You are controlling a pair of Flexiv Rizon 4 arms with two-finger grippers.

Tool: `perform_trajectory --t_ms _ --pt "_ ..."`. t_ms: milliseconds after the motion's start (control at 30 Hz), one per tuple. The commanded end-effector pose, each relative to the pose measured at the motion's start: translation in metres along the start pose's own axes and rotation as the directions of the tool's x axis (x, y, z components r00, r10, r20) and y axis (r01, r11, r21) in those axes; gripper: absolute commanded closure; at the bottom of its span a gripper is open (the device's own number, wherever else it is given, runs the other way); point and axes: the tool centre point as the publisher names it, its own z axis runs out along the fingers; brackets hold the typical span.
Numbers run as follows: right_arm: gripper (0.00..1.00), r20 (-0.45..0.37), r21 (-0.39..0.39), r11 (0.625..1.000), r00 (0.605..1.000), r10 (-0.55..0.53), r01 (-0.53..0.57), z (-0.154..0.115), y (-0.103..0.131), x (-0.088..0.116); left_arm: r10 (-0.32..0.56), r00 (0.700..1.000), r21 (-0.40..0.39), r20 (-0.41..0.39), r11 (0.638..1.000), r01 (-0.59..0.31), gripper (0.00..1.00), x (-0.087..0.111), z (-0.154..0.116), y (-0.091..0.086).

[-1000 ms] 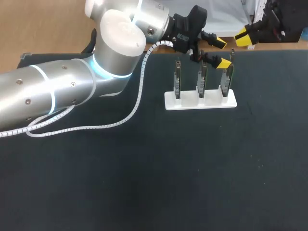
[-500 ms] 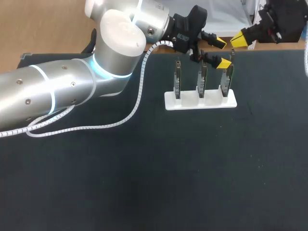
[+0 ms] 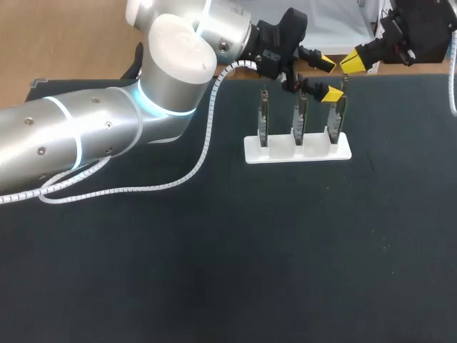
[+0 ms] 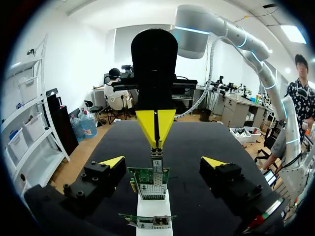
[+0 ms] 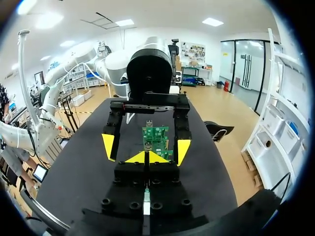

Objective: Pick up the optical module with the left hand, and insert it into the network port with the right hand.

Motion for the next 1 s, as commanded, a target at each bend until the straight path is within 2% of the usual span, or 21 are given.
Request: perform_trajectory --t_ms 33,1000 --pt "1.0 0.002 -0.004 1.0 1.0 0.004 -0.004 0.0 -0.001 0.002 0.0 1.0 0.004 -0.002 1.0 0.0 0.0 0.0 0.0 0.002" --pt "1.0 -0.01 -0.016 0.999 0.999 0.046 -0.046 0.009 0.004 0.019 0.0 1.0 0.004 -0.002 1.0 0.0 0.0 0.0 0.0 0.002"
